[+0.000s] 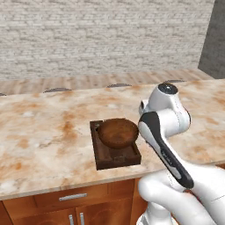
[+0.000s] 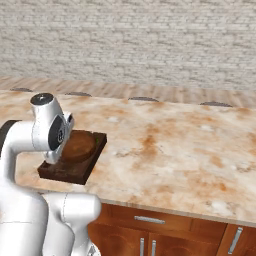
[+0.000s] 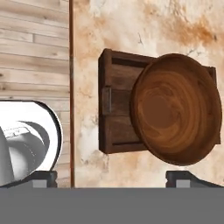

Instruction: Place the two vegetables and bowl onto the tray for setting up a vegetable dip station.

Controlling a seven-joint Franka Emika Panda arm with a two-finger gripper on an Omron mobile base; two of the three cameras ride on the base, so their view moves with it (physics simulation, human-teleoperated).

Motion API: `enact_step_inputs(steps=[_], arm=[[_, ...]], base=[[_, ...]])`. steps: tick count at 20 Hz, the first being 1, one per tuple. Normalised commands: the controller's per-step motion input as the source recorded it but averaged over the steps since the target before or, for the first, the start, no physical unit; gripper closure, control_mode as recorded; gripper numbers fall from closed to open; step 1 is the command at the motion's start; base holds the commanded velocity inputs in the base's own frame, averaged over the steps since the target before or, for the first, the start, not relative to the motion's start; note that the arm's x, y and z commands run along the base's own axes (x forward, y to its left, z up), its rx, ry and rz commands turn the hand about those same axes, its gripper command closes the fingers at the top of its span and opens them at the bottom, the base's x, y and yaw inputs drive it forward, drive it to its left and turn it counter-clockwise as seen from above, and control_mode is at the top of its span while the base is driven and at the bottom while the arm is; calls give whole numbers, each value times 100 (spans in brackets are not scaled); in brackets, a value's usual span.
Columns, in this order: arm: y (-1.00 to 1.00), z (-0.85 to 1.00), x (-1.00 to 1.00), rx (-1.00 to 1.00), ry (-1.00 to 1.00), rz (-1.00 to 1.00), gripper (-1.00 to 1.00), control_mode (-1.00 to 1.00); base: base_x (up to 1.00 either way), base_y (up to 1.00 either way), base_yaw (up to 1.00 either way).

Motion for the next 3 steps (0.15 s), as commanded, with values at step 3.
enact_step_inputs(steps=[3], arm=[[-47, 25, -77, 0, 0, 0, -100, -100]], base=[[0, 0, 0]])
